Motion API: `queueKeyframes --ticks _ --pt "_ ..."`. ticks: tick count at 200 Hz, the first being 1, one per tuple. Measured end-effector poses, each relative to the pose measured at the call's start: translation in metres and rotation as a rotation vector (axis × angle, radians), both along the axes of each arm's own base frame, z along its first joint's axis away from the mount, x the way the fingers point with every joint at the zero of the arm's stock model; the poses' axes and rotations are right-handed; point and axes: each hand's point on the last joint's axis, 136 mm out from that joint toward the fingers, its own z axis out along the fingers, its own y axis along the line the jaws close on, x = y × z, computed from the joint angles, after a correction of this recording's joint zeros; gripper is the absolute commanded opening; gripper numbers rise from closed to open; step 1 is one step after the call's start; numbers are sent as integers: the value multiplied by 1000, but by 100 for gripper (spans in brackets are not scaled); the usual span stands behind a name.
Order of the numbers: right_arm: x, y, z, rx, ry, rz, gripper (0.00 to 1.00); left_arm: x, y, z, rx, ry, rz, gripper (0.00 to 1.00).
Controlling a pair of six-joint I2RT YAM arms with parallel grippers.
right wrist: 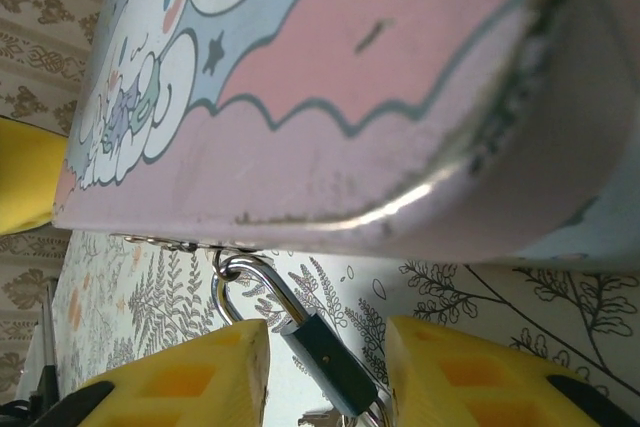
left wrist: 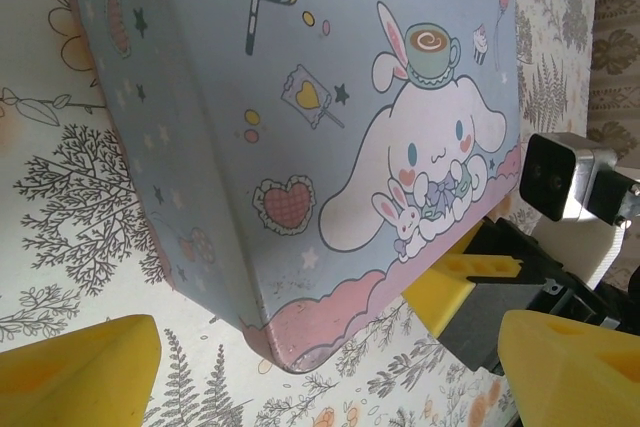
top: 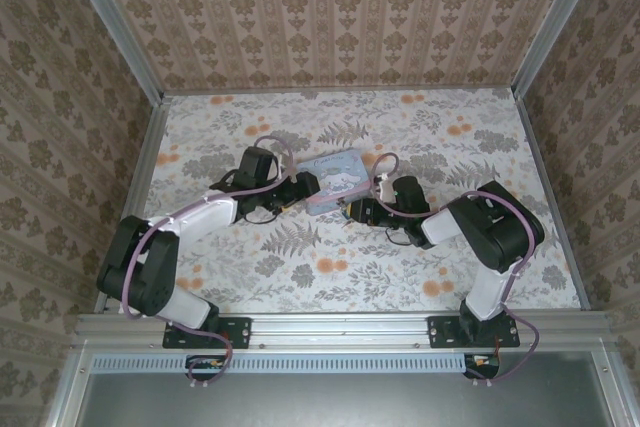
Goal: Unlock the padlock with the key
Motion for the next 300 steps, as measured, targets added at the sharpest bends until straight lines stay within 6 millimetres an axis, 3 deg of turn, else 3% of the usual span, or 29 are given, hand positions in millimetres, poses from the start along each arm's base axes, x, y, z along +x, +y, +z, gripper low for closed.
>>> queueKeyframes --ticks 42,125,180,225,300 --pt "0 4 -3 -34 -5 17 32 1 -1 -2 2 6 -4 89" --pt "-4 12 -4 -39 16 32 0 7 -3 -5 45 -5 -35 89" --pt "-5 12 -4 -18 41 11 0 18 -12 10 270 -136 -109 89" --pt "-6 7 -4 8 67 -33 0 9 -3 -29 475 -111 -143 89" --pt "-7 -2 -2 99 149 -185 0 14 -19 -27 530 -190 -151 89"
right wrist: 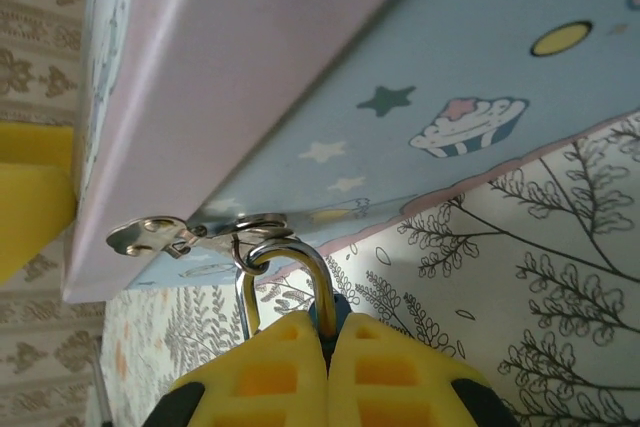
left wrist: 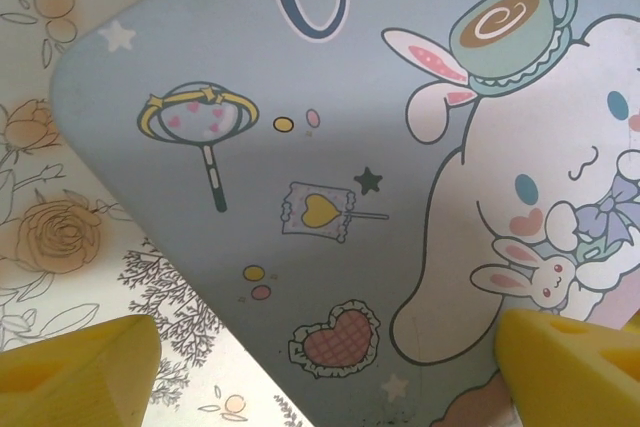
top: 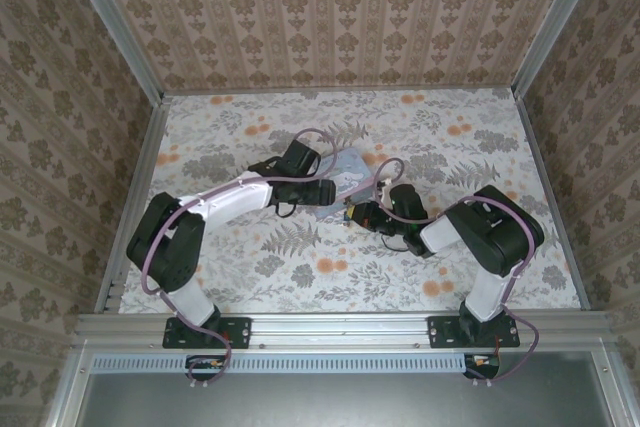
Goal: Unlock the padlock with the key
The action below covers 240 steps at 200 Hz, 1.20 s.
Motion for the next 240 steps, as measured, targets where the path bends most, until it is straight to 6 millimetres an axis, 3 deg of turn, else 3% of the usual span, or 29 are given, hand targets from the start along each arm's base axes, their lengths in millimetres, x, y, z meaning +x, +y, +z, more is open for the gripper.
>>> queueKeyframes --ticks 95,151,240 --pt "8 -10 2 110 98 -221 0 3 -15 -2 -48 -35 10 88" --pt "15 -18 1 99 92 -265 0 5 -23 -4 -83 -44 5 83" --pt "65 -59 4 39 92 -256 0 25 -54 -7 -153 -78 -2 77"
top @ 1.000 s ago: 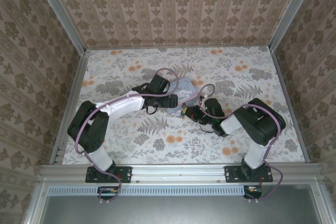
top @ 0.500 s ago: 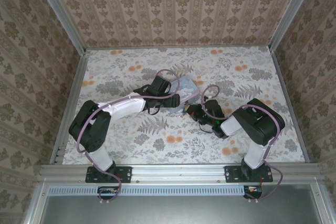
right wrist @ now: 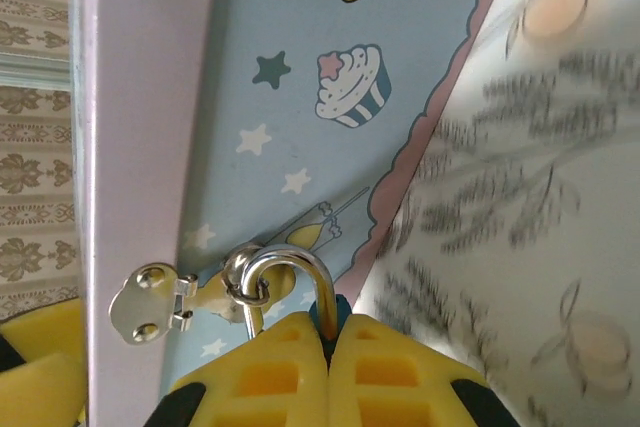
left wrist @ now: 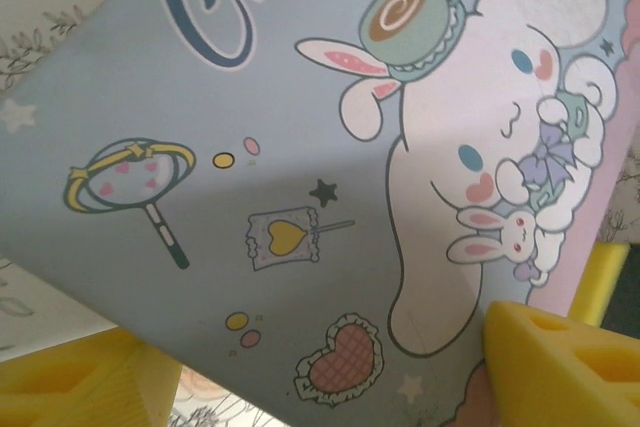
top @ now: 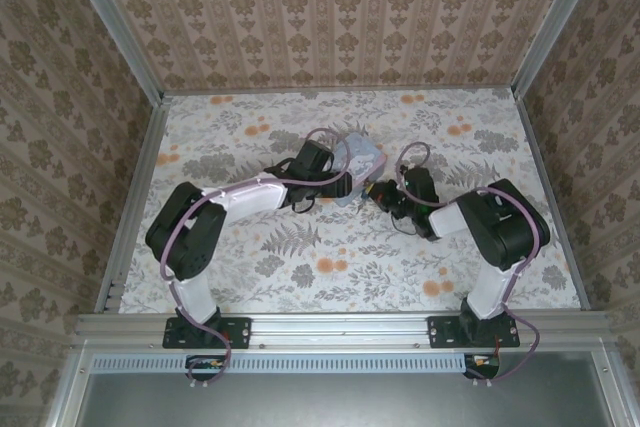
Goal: Unlock the padlock with the key
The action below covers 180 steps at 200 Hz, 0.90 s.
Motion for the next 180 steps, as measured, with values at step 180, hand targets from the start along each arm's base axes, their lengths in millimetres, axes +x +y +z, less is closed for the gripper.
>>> queueKeyframes --ticks 180 --pt "11 -30 -1 -158 40 118 0 8 -21 -3 -49 -19 -21 73"
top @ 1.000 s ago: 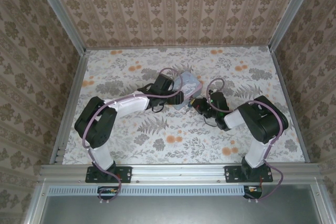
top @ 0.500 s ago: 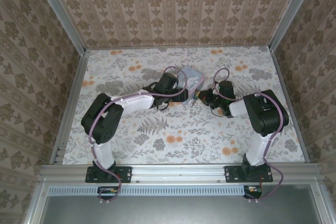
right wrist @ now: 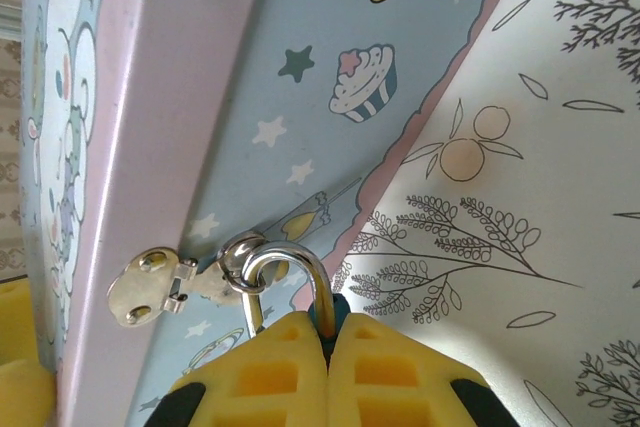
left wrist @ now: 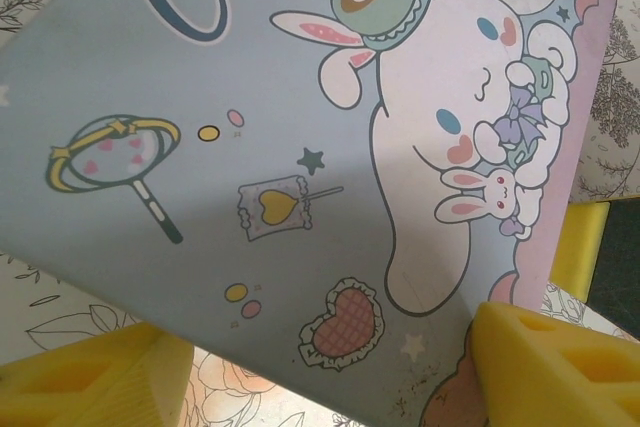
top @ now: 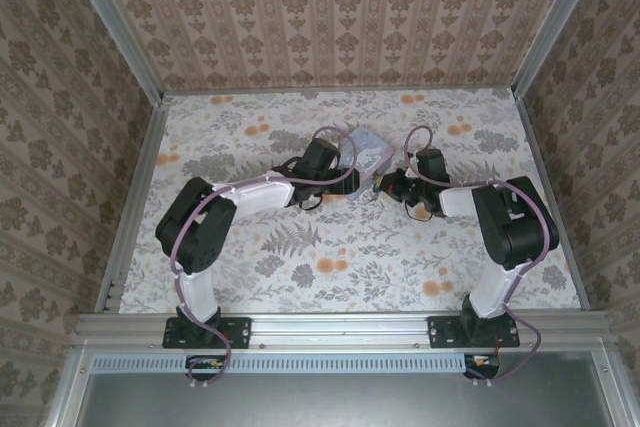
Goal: Unlock the padlock with the key
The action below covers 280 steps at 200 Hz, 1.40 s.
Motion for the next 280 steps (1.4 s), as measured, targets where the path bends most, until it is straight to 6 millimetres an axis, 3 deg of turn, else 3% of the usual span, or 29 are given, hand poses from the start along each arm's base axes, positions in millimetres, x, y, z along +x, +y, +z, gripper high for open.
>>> queueKeyframes --ticks 68,101,125,141,161,195,234,257,265,280 --pt "13 -6 0 46 -15 -45 0 3 -6 -1 -13 1 -9 71" --pt "47 -21 4 151 -11 -119 0 9 -18 -1 -38 -12 -23 70" --pt "82 -50 14 151 -41 -214 0 9 -20 -1 -42 -12 -27 70" --pt "93 -63 22 137 -57 -245 0 9 -20 -1 -42 -12 -27 69" --pt "95 -66 23 108 -54 -242 0 9 -21 -1 -43 -12 -28 69" --pt "76 -65 20 87 -27 -228 0 8 -18 0 -43 -13 -26 75" --pt "25 -55 21 87 6 -201 0 -2 -5 2 -22 12 -35 89" --pt "-14 -27 21 82 31 -124 0 -16 6 -1 21 58 -52 95" --pt "-31 -11 23 80 34 -80 0 -22 11 -4 43 79 -61 100" --pt "-63 17 27 78 30 7 0 -36 23 -13 95 132 -70 100"
